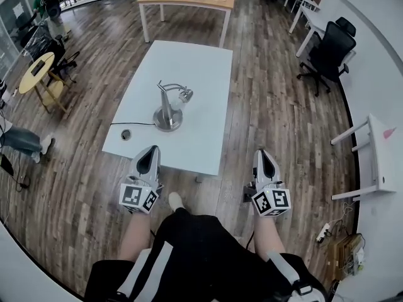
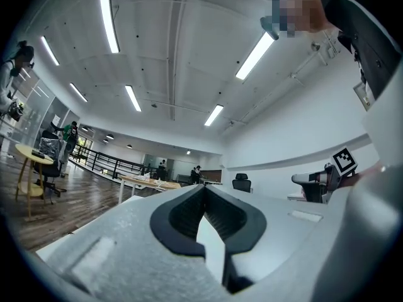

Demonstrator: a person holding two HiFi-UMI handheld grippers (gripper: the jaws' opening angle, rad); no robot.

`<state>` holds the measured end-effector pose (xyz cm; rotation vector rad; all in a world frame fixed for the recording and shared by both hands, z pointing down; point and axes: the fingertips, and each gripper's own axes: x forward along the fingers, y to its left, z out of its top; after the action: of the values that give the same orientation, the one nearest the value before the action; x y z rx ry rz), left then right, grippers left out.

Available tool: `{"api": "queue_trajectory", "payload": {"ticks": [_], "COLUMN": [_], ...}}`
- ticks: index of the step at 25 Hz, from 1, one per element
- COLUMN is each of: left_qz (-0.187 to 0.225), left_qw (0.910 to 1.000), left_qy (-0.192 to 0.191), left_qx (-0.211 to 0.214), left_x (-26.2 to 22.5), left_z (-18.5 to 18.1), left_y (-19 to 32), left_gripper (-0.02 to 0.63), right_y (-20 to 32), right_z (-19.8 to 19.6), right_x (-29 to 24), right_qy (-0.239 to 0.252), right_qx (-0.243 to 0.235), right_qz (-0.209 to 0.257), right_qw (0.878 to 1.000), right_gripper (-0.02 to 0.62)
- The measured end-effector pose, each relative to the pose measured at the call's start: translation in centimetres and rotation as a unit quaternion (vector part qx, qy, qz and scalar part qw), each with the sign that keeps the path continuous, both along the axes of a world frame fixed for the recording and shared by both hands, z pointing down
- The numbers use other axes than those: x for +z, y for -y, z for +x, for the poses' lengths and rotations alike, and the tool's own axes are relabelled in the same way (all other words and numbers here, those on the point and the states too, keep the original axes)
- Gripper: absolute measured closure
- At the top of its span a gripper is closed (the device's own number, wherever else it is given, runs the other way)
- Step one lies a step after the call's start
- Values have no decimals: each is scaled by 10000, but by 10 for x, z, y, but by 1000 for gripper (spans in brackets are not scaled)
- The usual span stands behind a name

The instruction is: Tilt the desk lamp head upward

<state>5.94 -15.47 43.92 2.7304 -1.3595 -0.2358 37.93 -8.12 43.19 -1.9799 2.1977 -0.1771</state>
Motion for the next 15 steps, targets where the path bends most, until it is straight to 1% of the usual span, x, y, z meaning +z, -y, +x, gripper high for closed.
{"api": "queue_trajectory", "payload": {"ticks": [6, 10, 15], "left_qz": [91, 38, -40], "left_qw": [9999, 10000, 9999], "left_qy": [17, -2, 68], "left_qx": [69, 13, -99], "left_x": [-1, 8, 17], "left_z": [0, -15, -37], "left_y": [43, 70, 101], "left_gripper": [606, 606, 606], "right_y": [39, 74, 119], "right_z": [-2, -18, -43], "right_x": [-1, 1, 7], "right_qy": [-18, -37, -38], "right_qx": [23, -111, -330], "right_qz": [-26, -95, -155], "right_qw": [10000, 9999, 9993], "right_gripper": [592, 592, 592]}}
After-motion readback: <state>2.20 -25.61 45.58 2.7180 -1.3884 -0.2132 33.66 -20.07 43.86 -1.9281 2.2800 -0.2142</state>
